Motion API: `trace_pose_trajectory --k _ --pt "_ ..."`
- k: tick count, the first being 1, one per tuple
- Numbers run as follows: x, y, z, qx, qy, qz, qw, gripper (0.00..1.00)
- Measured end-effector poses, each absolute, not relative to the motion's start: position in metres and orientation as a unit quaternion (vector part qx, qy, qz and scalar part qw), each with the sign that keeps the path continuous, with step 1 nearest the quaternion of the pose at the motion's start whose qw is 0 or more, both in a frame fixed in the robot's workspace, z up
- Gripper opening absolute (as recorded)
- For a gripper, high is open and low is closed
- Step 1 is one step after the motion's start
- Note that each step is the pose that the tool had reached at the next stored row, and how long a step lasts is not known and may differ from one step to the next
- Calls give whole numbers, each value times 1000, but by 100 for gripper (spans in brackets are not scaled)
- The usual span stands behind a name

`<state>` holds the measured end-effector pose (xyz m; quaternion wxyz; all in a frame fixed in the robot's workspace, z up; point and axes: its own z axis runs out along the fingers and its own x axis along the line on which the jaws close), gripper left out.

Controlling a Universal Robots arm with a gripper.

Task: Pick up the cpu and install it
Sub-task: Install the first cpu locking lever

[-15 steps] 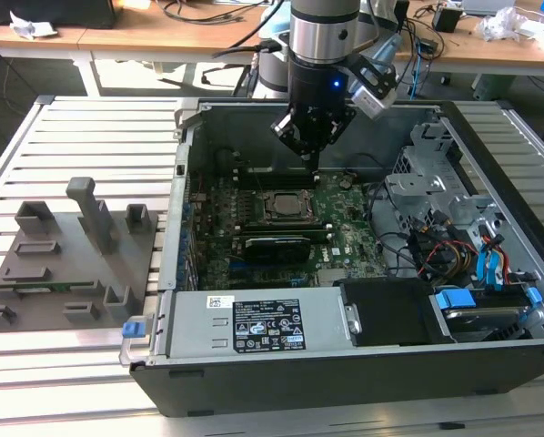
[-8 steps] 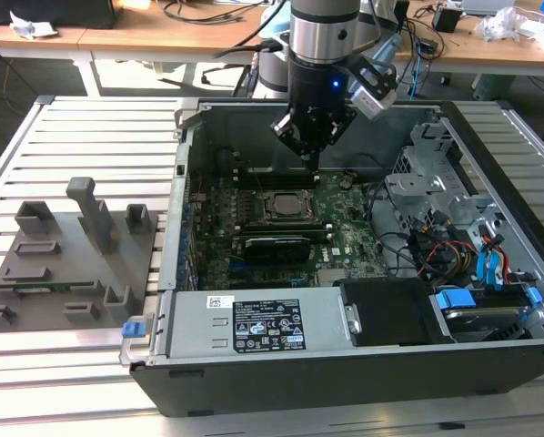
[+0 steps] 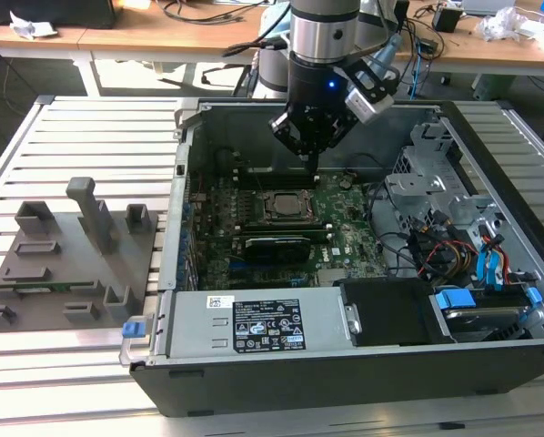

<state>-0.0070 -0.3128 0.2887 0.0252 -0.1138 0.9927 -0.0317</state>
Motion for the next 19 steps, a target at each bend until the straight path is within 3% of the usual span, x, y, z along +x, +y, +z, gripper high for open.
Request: trace_pose_trajectory --k 7,9,12,19 --pt "-6 -313 288 -68 997 -35 21 11" --pt "-6 -313 288 -68 997 -32 -2 11" --pt "-5 -313 288 -67 998 -1 -2 11" --pt "-6 -313 288 -39 999 -2 -2 11"
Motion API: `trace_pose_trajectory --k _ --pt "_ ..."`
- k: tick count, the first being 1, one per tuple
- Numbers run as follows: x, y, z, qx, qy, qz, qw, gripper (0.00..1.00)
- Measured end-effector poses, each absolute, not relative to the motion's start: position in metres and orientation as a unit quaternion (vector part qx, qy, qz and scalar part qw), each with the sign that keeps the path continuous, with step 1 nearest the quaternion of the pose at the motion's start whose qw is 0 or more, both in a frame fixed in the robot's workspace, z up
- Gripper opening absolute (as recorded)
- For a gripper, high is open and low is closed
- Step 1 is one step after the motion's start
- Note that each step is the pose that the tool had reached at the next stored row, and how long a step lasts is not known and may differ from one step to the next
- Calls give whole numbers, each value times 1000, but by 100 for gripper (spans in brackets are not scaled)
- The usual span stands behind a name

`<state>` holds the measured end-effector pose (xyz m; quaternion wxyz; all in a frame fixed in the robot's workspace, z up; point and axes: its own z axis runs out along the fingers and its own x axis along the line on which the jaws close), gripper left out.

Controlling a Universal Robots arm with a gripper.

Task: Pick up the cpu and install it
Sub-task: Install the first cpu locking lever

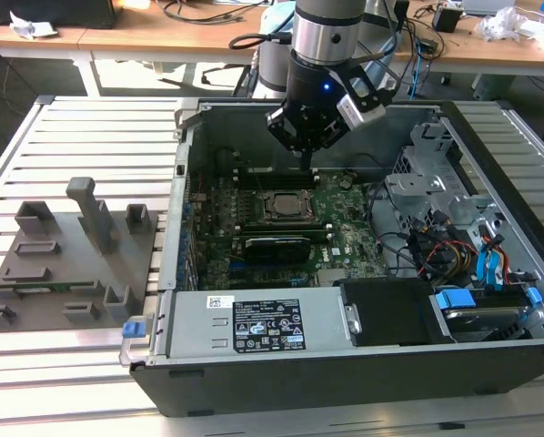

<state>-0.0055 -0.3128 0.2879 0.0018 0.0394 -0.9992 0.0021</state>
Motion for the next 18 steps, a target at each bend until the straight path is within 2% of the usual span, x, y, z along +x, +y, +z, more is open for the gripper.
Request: trace_pose_trajectory --k 18 --pt "-15 -313 288 37 -999 3 2 11"
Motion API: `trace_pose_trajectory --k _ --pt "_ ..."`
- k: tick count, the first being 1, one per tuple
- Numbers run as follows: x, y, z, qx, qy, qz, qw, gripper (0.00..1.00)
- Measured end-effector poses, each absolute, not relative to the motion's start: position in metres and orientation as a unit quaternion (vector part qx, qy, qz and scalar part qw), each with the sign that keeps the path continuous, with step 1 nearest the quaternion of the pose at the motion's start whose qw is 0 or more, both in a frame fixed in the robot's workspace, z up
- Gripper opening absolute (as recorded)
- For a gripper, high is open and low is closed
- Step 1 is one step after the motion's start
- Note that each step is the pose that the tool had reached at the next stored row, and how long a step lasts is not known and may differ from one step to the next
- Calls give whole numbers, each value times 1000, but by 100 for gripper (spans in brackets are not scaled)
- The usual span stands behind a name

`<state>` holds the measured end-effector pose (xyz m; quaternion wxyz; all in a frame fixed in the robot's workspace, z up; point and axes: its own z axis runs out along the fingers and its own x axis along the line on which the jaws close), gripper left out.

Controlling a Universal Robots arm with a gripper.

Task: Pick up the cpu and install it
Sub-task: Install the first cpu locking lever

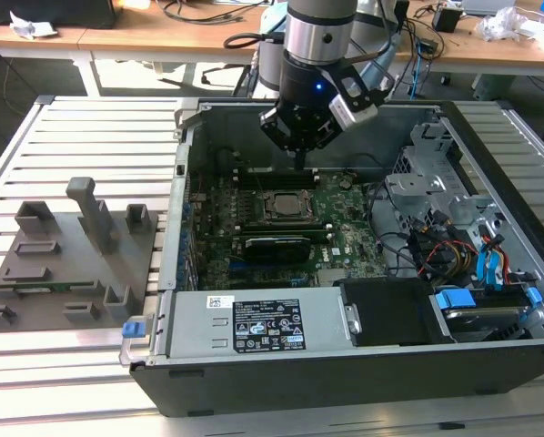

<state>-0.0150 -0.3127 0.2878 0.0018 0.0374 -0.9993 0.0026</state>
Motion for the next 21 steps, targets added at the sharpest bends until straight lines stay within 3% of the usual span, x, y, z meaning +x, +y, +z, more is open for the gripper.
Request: trace_pose_trajectory --k 21 --pt "-35 -313 288 37 -999 3 2 11"
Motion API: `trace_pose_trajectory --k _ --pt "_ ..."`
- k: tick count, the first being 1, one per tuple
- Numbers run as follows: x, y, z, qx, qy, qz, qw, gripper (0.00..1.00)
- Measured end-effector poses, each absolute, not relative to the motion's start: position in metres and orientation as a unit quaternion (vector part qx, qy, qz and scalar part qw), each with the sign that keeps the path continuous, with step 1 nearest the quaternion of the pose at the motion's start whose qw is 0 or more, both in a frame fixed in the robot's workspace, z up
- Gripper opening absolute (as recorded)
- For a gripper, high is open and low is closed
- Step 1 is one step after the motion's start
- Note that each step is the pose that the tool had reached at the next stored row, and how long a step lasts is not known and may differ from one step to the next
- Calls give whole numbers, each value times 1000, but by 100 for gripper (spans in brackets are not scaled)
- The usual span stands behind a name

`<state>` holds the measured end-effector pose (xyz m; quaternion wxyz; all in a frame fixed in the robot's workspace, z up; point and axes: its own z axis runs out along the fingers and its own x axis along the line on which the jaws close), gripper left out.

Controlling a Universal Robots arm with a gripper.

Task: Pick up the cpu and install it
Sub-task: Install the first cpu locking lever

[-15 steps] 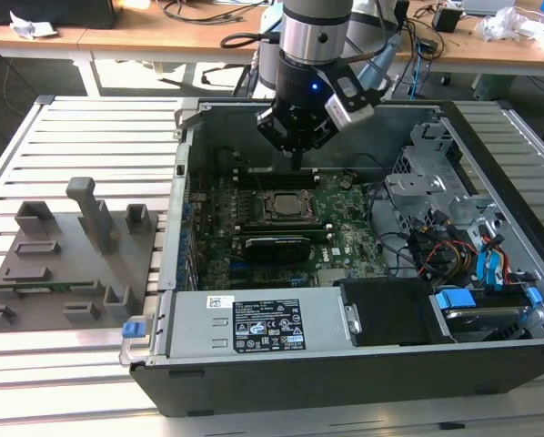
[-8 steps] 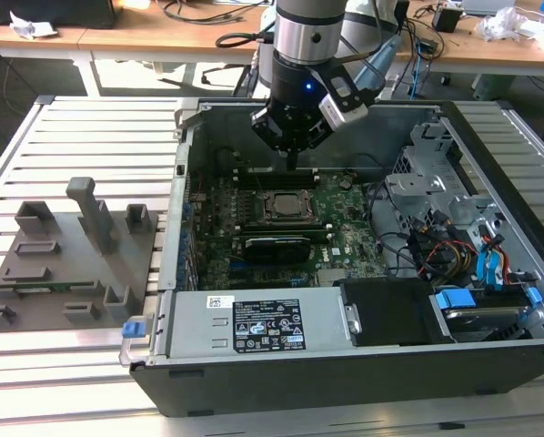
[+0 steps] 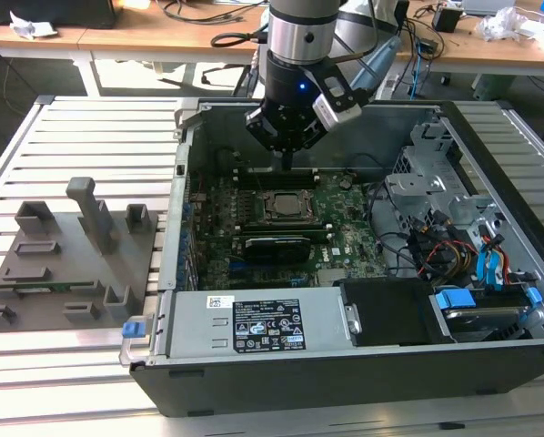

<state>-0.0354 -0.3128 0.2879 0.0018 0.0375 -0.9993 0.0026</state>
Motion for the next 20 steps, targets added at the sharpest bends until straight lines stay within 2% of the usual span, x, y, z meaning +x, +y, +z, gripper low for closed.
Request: trace_pose_trajectory --k 20 --pt "-53 -313 284 37 -999 3 2 11"
